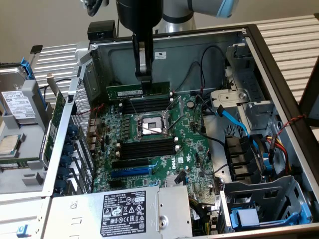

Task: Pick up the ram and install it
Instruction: 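Insert the ram into the slot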

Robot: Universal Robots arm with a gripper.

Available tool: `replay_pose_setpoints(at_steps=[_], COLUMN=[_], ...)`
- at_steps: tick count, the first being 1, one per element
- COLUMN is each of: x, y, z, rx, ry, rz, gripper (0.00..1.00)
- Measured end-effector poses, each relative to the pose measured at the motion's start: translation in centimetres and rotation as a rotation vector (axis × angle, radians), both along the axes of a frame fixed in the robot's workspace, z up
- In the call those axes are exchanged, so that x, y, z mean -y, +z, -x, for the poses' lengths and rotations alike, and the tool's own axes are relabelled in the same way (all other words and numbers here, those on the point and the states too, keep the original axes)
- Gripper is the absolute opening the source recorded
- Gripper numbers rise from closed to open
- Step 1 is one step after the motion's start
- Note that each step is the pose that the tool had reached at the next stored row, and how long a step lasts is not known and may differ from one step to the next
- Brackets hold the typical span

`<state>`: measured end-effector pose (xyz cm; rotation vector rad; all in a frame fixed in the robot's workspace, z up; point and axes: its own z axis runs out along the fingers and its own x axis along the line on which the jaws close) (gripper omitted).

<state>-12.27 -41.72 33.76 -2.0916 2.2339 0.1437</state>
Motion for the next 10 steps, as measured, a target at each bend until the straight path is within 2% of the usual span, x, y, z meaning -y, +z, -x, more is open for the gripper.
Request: replay_pose_setpoints(at_steps=[10], x=[0.12], y=[-1.81], z=[0.0], rx=[0.0007], ry=[0.004], rz=[0.0001], gripper=[0.12])
